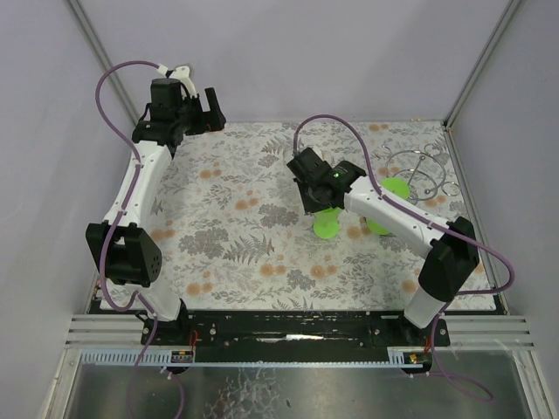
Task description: Take the wine glass off the wine glass rack
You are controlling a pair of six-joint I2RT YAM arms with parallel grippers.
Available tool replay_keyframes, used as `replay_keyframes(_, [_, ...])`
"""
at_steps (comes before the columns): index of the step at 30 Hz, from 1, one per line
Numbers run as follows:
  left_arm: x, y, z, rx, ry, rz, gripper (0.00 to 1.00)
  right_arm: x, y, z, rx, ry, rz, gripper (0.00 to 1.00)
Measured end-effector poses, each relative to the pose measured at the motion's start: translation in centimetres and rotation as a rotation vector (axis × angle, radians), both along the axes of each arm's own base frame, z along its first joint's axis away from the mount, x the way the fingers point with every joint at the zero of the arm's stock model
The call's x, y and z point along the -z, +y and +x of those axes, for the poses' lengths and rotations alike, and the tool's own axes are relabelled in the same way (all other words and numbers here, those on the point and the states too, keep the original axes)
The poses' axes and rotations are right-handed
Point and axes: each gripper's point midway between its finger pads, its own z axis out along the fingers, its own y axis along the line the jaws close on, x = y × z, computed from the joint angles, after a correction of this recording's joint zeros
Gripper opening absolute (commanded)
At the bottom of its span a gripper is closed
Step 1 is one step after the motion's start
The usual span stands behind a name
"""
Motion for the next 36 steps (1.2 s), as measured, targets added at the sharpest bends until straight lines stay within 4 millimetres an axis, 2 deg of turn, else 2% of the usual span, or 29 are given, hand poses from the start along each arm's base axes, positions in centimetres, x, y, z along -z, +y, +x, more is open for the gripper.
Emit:
replay_keyframes(5, [0.1,-0.1,0.0,0.007,0.003,-0.004,0.95,1.2,-0.6,1.1,0.054,-0.006,0.025,0.0])
replay_keyframes(12, [0.1,-0.3,0.0,0.015,0.007,-0.007,0.94,0.8,-0.1,2.6,0.095,-0.043,0.084,0.0])
replay_keyframes(25, [-0.1,-0.4,-0.1,0.022,0.009,-0.011,0.94,0.9,0.5,2.3,0.087,-0.022,0.116,0.0])
replay_keyframes(36, [-0.1,-0.5,-0.2,0.026,0.009,-0.013,0.94,2.3,0.9,2.3,0.083,0.012,0.102,0.0])
